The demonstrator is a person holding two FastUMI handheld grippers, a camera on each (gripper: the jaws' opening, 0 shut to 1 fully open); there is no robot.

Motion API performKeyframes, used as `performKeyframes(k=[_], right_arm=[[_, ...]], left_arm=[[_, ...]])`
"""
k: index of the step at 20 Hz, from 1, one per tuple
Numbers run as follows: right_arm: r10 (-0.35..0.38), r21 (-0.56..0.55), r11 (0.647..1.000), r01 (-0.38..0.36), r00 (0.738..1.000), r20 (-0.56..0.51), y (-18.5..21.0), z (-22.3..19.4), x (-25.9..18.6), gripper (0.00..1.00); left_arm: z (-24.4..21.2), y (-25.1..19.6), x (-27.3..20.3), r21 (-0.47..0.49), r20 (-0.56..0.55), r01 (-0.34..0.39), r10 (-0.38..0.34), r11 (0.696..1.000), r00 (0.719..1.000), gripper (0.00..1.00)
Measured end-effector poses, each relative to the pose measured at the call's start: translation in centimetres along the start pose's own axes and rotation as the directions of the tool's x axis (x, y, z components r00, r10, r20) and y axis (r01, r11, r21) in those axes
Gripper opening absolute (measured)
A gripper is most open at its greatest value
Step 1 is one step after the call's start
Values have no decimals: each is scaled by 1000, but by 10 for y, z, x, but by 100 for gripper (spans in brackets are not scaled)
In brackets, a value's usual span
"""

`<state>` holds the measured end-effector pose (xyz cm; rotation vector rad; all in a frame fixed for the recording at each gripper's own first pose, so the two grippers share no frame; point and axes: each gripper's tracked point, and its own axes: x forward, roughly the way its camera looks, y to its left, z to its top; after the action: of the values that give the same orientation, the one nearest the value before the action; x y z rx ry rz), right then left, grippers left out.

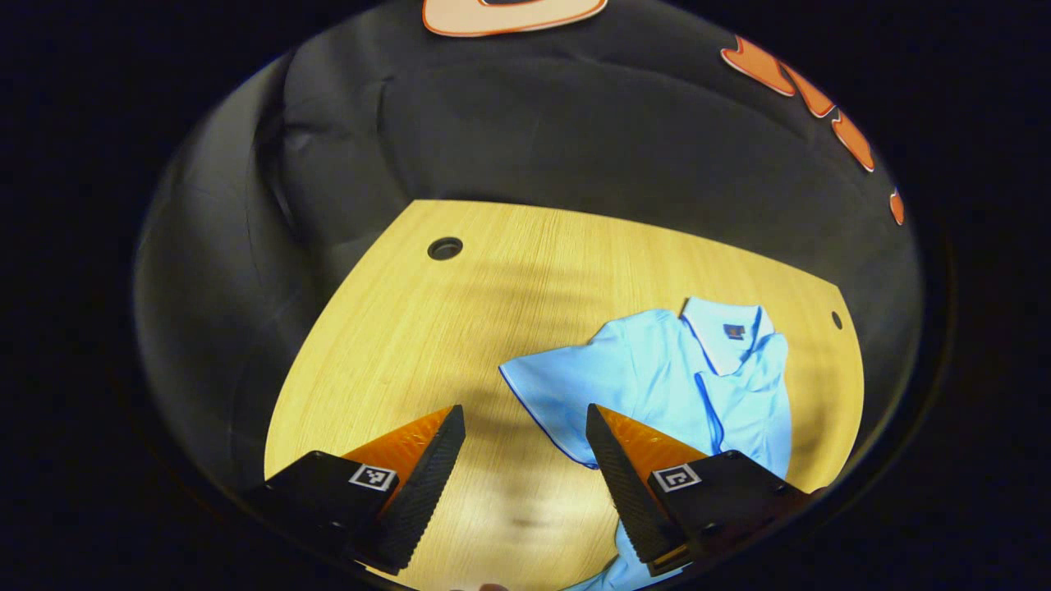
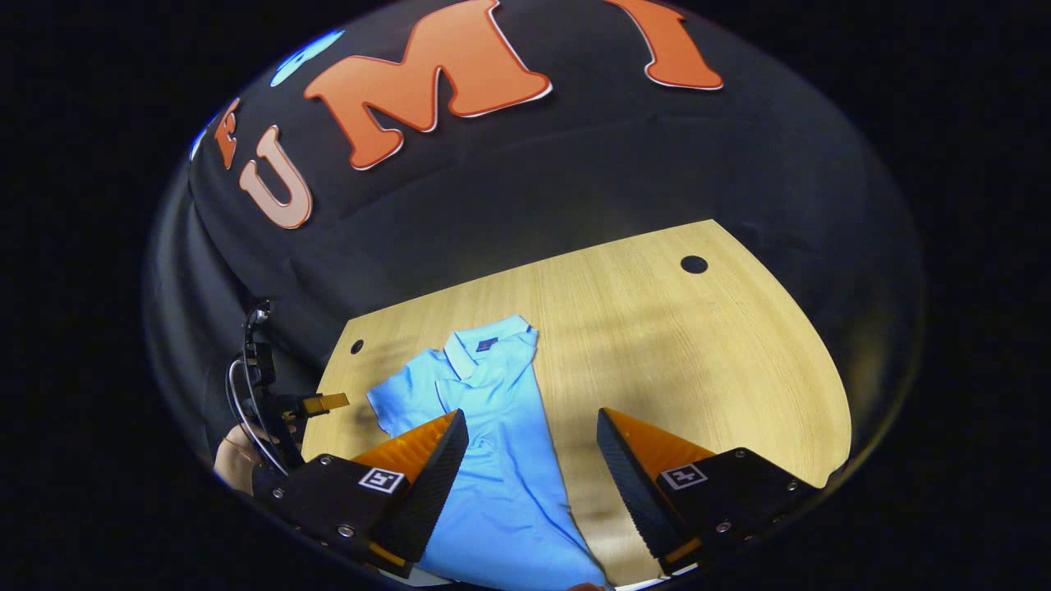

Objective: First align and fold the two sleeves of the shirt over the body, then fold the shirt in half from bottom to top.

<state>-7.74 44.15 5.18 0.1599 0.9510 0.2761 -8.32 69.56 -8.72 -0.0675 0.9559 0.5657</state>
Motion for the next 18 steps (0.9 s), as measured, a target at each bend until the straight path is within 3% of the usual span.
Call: performKeyframes(k=[8, 18], right_arm=[[-56, 44, 997, 57, 998, -19, -53, -6, -10, 98], [-45, 30, 998, 47, 998, -44, -54, -10, -10, 98]], left_arm=[[-28, -10, 51, -32, -133, -16, 12, 999, 991, 98], [-42, -18, 69, -63, -160, -16, 6, 998, 987, 98]])
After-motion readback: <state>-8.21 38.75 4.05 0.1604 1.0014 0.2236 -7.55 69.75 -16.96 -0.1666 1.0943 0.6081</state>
